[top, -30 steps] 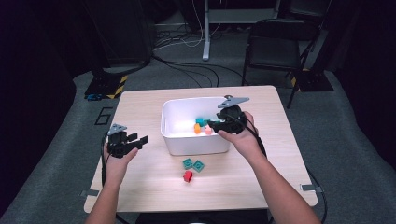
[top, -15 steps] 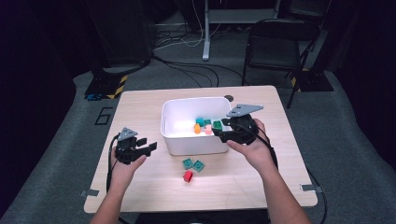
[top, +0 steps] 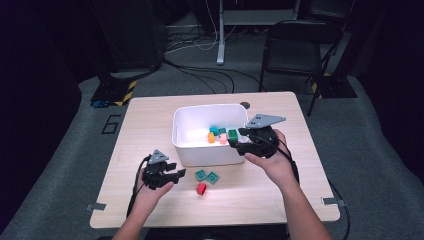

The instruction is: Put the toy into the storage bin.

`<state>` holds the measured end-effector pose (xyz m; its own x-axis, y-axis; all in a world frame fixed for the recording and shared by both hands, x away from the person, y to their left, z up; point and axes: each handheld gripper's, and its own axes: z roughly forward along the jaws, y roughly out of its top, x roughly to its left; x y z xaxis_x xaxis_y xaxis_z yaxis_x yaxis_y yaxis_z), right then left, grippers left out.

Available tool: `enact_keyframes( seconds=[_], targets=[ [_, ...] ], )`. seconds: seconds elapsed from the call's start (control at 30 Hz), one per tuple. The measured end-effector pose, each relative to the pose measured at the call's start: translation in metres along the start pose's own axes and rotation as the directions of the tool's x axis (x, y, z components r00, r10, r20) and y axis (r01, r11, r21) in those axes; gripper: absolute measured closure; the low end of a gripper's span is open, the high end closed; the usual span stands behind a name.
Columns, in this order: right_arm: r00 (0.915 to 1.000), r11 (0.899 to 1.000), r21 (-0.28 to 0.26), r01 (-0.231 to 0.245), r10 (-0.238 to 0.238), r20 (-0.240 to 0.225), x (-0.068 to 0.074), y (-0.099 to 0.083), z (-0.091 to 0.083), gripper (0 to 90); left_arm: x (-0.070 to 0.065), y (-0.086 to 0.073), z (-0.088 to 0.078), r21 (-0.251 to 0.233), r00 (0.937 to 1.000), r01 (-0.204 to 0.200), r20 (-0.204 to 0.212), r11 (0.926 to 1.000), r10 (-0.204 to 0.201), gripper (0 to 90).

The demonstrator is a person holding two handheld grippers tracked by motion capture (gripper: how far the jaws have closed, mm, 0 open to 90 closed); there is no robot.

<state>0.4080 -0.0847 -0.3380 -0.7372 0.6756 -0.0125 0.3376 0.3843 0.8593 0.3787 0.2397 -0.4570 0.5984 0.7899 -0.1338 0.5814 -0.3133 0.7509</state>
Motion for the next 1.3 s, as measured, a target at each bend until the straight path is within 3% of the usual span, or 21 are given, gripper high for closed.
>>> enact_keyframes(
  seconds=[0.37, 0.83, 1.3],
  targets=[
    [0.9999, 1.0, 0.013, 0.009, -0.009, 0.006, 0.005, -0.004, 0.004, 44.5, -0.018, -0.014, 0.019, 0.028, 0.9987, -0.021, 0.048, 0.9994, 0.02, 49.8],
    [0.9995, 1.0, 0.016, 0.017, -0.017, 0.025, 0.008, -0.01, 0.003, 45.1, -0.035, -0.017, 0.036, 0.051, 0.9924, -0.06, 0.11, 0.9969, 0.054, 49.4],
    [0.9994, 1.0, 0.012, -0.013, 0.013, 0.031, 0.005, -0.013, 0.002, 45.4, -0.045, -0.022, 0.05, 0.093, 0.99, -0.096, 0.112, 0.9911, 0.085, 52.0]
  ],
)
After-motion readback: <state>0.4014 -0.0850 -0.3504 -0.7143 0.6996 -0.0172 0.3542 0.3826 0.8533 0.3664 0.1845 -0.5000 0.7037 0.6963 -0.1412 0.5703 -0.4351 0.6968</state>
